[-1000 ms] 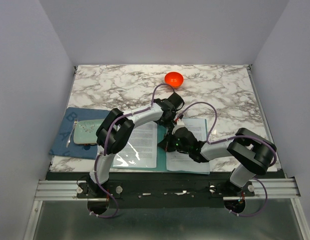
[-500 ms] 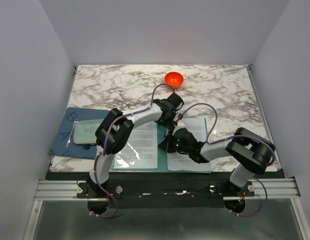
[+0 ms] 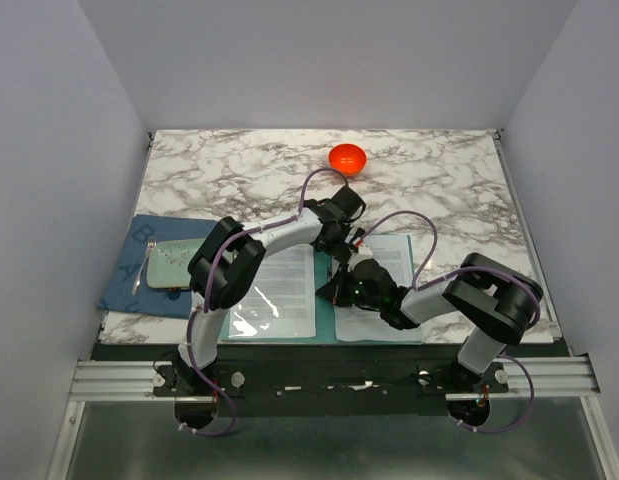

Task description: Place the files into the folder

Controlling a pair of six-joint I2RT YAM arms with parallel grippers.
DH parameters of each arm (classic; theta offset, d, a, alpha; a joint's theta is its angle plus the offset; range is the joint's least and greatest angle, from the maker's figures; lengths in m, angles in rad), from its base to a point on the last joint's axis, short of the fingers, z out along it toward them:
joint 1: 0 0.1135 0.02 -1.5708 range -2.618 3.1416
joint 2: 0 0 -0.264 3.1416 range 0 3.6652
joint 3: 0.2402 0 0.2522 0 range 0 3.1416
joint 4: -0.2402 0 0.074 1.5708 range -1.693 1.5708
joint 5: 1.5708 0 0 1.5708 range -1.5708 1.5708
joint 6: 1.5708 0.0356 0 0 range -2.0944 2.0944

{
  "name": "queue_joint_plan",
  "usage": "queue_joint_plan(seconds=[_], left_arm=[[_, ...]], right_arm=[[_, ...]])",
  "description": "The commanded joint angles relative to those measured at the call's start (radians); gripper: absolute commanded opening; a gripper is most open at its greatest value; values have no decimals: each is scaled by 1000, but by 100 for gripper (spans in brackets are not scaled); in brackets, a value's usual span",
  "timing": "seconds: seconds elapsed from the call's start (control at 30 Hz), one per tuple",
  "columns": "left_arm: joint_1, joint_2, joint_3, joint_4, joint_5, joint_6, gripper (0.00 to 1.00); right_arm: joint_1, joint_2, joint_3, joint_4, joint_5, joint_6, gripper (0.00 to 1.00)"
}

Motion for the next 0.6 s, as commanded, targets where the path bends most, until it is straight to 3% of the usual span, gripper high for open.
queue_joint_plan(seconds=[0.0, 0.57], left_arm=[[22, 76, -60, -106, -85, 60, 97], [22, 63, -61, -110, -81, 74, 96]], right_arm=[[-23, 88, -63, -166, 18, -20, 0], [-63, 233, -77, -40, -78, 91, 0]])
